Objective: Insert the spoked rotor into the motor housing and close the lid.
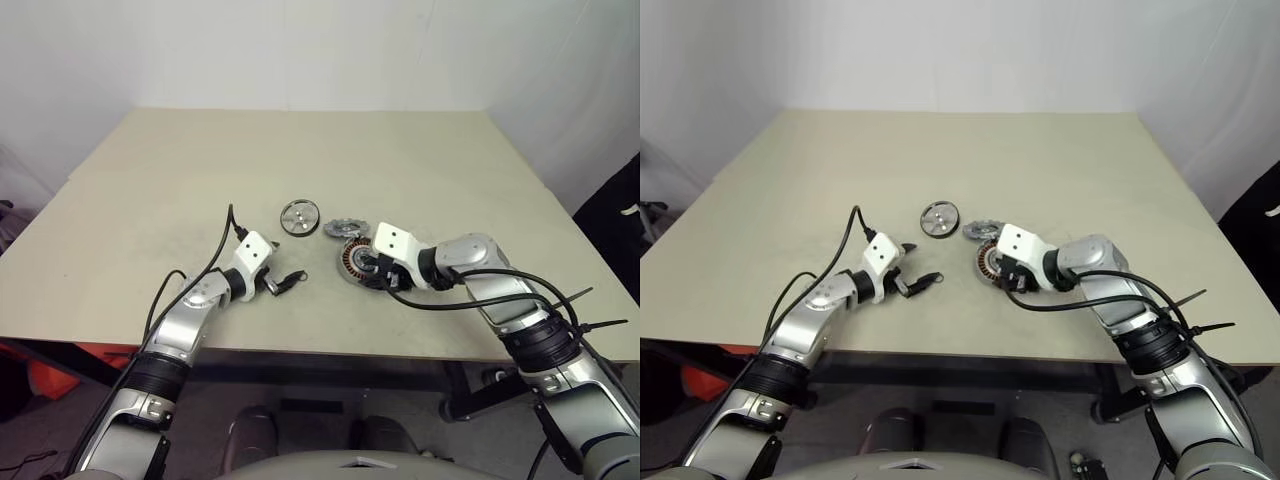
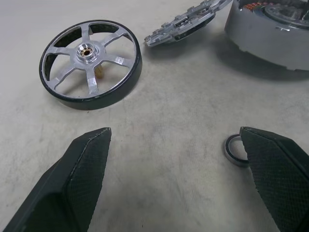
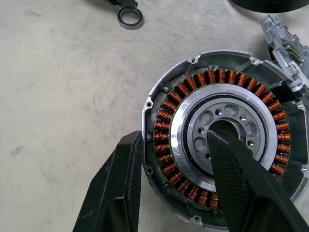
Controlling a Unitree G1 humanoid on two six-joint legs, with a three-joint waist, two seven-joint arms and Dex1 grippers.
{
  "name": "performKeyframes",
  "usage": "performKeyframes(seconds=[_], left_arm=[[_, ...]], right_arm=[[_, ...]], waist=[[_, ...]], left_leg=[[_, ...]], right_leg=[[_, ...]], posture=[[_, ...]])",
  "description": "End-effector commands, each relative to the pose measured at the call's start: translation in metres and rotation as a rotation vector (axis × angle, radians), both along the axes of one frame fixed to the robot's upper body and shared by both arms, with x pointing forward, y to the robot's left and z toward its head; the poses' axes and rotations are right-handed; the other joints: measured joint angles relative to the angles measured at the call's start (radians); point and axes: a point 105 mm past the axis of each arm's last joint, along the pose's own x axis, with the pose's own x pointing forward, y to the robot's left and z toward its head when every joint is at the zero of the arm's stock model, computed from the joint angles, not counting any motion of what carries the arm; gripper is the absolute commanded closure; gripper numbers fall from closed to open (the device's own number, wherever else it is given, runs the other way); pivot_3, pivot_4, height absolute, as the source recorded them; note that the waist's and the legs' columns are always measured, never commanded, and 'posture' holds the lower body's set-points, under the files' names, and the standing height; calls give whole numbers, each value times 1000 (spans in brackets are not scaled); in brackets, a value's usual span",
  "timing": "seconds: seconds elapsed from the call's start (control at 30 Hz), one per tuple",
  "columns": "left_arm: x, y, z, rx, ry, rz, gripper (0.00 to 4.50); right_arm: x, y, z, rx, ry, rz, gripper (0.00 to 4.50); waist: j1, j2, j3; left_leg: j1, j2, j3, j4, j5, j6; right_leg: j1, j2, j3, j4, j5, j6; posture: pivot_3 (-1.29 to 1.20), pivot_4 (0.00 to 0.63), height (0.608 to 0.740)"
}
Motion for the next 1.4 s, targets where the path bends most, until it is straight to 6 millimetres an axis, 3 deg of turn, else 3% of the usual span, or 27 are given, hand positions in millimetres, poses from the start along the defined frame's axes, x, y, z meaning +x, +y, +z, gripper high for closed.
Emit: performKeyframes(seconds=[0.03, 0.2, 0.4, 0.53, 0.83, 1.17, 1.4], left_arm=[[1, -3, 12, -14, -45, -9, 0], [0, 0, 11, -20, -23, -9, 0], [-1, 11, 16, -80, 36, -36, 0], [-6, 10, 25, -139, 66, -103, 0], [-6, 9, 9, -22, 100, -166, 0], [-3, -22, -7, 23, 87, -230, 0], [-5, -20, -17, 51, 109, -214, 0]], right_arm=[[4, 3, -8, 8, 39, -19, 2707], [4, 9, 10, 80, -7, 18, 1217], [-16, 18, 47, 325, 15, 104, 1217], [-10, 12, 58, 399, -34, 40, 1217], [-7, 8, 52, 436, -79, -84, 1217], [-4, 9, 47, 426, -102, -120, 1217], [1, 7, 48, 425, -112, -134, 1217]], waist=[[0, 0, 0], [0, 0, -1], [1, 0, 0], [1, 0, 0], [1, 0, 0], [2, 0, -1], [4, 0, -1]], left_leg=[[0, 0, 0, 0, 0, 0], [1, 0, 0, 0, 0, -1], [0, 0, 0, 0, 0, 0], [0, 0, 0, 0, 0, -1], [0, 0, 0, -1, 1, -1], [0, 0, 0, -1, 1, -1], [1, -1, 0, -1, 1, -1]], right_leg=[[0, 0, 0, 0, 0, 0], [1, 0, 0, 0, 0, 0], [0, 0, 0, 0, 0, 0], [0, 0, 0, 0, 0, 0], [0, 0, 0, 0, 0, 0], [0, 0, 1, 0, 0, 0], [1, -1, 1, -1, 0, 1]], posture=[[0, 0, 740], [0, 0, 740], [0, 0, 740], [0, 0, 740], [0, 0, 740], [0, 0, 740], [0, 0, 740]])
